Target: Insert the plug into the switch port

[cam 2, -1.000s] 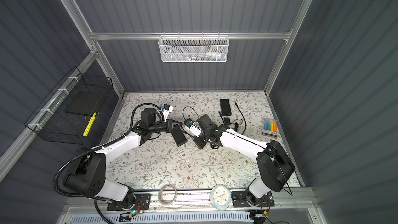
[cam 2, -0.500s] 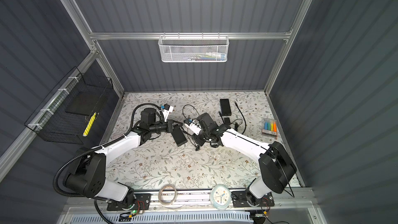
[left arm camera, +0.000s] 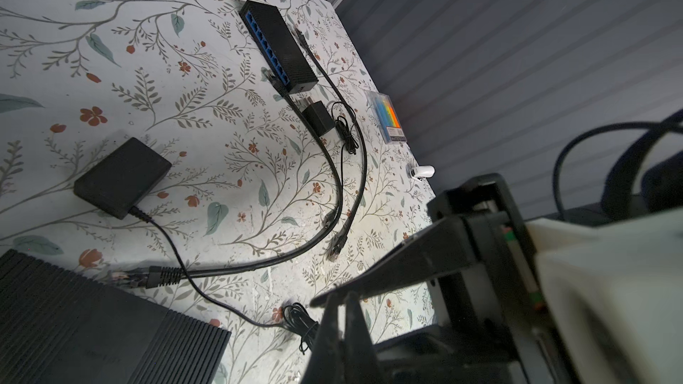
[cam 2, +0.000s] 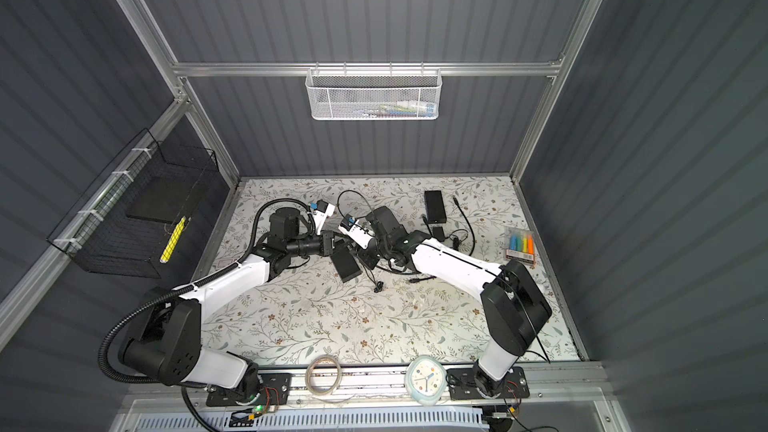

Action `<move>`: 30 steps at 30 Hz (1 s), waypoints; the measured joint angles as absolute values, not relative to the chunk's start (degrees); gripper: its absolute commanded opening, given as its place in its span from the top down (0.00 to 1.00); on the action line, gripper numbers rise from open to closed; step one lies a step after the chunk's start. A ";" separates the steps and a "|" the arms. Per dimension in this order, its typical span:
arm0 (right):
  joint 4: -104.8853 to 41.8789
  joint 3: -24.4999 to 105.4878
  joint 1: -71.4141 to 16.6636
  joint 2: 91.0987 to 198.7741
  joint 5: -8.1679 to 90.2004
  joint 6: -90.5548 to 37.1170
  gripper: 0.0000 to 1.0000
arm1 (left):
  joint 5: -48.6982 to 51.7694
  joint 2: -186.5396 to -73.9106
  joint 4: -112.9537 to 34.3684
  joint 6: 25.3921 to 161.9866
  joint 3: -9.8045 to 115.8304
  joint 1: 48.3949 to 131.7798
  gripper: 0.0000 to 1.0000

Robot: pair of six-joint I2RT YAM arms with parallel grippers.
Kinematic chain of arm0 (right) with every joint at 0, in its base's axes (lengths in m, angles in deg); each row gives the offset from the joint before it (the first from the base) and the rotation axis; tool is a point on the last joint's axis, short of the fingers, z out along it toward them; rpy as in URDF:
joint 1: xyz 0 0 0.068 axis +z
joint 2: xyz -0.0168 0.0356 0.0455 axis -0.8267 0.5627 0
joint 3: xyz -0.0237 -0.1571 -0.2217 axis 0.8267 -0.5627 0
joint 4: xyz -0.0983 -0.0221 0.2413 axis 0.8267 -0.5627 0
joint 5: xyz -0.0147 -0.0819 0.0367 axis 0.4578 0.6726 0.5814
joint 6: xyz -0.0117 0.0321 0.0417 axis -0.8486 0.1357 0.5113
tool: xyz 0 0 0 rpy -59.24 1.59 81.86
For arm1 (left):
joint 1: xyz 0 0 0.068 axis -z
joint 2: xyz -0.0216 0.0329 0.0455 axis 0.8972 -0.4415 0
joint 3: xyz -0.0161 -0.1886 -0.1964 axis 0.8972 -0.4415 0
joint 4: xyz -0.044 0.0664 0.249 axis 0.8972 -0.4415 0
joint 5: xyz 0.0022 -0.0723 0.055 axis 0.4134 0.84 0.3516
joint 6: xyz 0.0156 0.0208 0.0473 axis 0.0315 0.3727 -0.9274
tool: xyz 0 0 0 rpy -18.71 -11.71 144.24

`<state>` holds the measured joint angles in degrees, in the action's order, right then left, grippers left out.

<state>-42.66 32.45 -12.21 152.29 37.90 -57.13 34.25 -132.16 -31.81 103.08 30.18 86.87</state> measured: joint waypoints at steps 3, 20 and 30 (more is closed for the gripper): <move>-42.59 32.54 -12.16 152.33 37.73 -57.11 0.73 | 34.32 -132.13 -31.83 103.04 30.18 86.87 1.00; -42.27 32.60 -12.10 152.33 37.22 -56.91 0.98 | 34.45 -132.13 -31.81 102.16 30.03 86.87 1.00; -45.13 32.47 -11.88 152.11 37.79 -57.08 1.00 | 30.49 -131.81 -34.02 101.05 30.03 85.03 0.58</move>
